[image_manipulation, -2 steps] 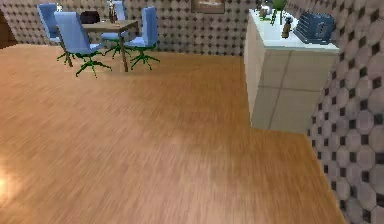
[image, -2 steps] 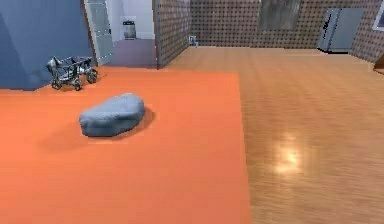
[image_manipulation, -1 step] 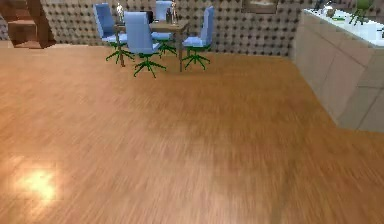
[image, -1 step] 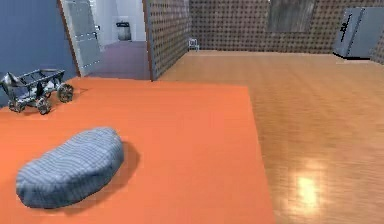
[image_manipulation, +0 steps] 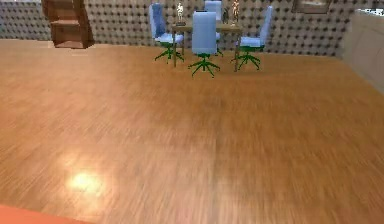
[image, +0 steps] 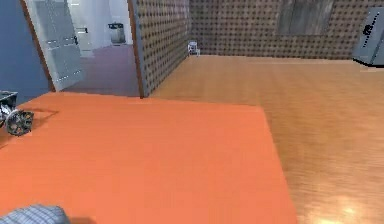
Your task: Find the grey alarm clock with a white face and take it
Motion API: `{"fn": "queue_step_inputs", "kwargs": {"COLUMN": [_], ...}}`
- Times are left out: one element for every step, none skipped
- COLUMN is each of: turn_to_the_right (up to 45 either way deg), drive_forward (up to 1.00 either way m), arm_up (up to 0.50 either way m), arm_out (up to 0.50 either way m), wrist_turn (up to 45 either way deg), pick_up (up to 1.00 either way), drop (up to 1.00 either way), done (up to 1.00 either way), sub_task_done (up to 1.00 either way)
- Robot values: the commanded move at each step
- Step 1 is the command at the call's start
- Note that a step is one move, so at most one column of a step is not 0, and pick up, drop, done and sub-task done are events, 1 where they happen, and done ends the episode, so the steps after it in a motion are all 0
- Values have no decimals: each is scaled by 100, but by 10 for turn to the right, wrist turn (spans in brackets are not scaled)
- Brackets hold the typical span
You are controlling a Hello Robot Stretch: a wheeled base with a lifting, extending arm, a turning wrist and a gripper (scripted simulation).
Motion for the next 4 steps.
{"fn": "queue_step_inputs", "kwargs": {"turn_to_the_right": [0, -270, 0, -60], "drive_forward": [70, 0, 85, 0], "arm_up": [0, 0, 0, 0], "arm_out": [0, 0, 0, 0], "wrist_turn": [0, 0, 0, 0], "pick_up": [0, 0, 0, 0], "drop": [0, 0, 0, 0], "done": [0, 0, 0, 0], "sub_task_done": [0, 0, 0, 0]}}
